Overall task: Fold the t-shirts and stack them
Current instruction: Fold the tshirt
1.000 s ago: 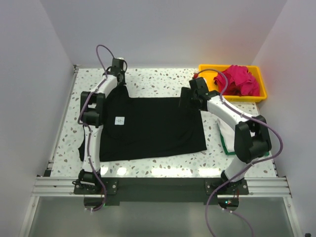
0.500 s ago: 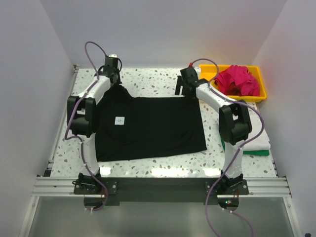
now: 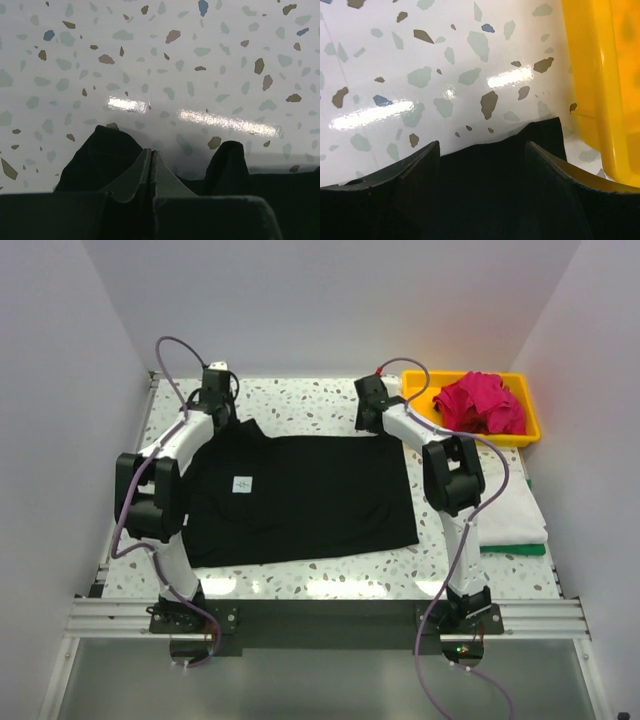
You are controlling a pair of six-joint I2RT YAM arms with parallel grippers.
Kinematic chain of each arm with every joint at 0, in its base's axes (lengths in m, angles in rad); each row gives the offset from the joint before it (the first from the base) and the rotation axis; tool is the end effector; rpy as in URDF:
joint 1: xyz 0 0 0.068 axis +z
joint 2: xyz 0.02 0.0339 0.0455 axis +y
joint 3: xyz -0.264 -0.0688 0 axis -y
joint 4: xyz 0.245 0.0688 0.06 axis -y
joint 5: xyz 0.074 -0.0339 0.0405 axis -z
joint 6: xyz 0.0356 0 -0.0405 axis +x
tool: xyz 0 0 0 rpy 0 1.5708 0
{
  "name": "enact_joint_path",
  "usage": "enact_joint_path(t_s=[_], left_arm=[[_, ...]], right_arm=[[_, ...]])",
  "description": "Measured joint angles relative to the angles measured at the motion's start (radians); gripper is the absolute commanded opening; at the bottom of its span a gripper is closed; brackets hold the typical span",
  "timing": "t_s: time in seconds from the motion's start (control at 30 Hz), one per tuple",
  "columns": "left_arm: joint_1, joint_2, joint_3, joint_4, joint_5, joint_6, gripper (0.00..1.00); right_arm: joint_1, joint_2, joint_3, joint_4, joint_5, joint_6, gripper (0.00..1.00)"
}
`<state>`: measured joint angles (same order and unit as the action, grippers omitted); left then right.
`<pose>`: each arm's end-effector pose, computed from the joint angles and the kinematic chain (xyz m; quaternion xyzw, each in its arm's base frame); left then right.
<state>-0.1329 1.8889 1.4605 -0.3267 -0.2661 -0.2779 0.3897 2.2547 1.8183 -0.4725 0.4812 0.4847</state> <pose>0.4267 -0.0476 0.2428 -0.1184 0.9037 0.0390 0.4097 0.4679 0.1744 0.1857 0.1210 0.9138 -0.0705 0.3813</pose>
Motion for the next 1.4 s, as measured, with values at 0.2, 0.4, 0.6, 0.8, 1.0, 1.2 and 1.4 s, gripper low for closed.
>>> enact_joint_path(t_s=[0.2, 0.4, 0.6, 0.8, 1.0, 1.2, 1.4], left_arm=[[0.000, -0.090, -0.089, 0.031, 0.009, -0.001, 0.00], [0.000, -0.218, -0.222, 0.050, 0.014, -0.020, 0.00], [0.000, -0.313, -0.319, 0.072, 0.035, -0.027, 0.00], [0.000, -0.336, -0.330, 0.078, 0.041, -0.027, 0.00], [0.000, -0.348, -0.345, 0.078, 0.050, -0.027, 0.00], [0.000, -0.366, -0.373, 0.078, 0.052, -0.030, 0.00], [-0.001, -0.394, -0.392, 0.078, 0.053, -0.043, 0.00]], right_arm=[[0.000, 0.055, 0.022, -0.023, 0.031, 0.000, 0.68], [0.000, 0.065, 0.040, -0.037, 0.061, 0.005, 0.68], [0.000, 0.065, 0.041, -0.051, 0.079, 0.008, 0.61], [0.000, 0.065, 0.033, -0.062, 0.084, 0.020, 0.47], [0.000, 0.065, 0.023, -0.064, 0.103, 0.027, 0.26], [0.000, 0.065, 0.023, -0.071, 0.104, 0.029, 0.00], [0.000, 0.064, 0.018, -0.063, 0.104, 0.020, 0.00]])
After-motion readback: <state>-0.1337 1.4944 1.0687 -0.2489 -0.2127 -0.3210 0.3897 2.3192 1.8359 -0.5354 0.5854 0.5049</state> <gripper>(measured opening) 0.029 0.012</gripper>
